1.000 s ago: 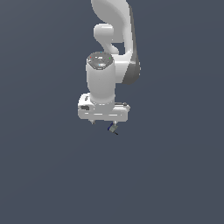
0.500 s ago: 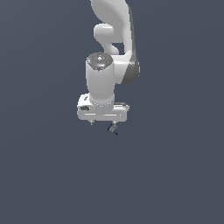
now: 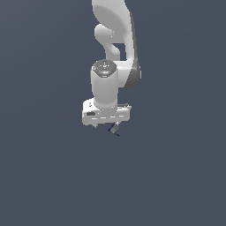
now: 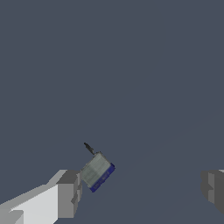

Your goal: Pick up the object and move it to a goal position.

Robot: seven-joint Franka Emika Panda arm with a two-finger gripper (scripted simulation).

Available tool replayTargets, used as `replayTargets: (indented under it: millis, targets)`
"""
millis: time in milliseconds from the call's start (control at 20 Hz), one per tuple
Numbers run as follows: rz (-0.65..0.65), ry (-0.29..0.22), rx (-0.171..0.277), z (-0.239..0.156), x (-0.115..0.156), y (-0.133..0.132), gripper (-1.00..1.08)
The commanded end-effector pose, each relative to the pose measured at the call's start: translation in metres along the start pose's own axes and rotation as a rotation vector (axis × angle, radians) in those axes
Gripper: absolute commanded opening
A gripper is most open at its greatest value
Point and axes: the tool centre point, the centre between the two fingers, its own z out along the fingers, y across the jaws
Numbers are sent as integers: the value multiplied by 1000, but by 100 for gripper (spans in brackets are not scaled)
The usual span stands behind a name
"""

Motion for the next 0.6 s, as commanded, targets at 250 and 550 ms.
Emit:
replayTargets:
  millis: [250, 550]
  targets:
    - [-225, -12, 5, 27, -12, -15, 100]
    - [-414, -19, 14, 47, -22, -28, 100]
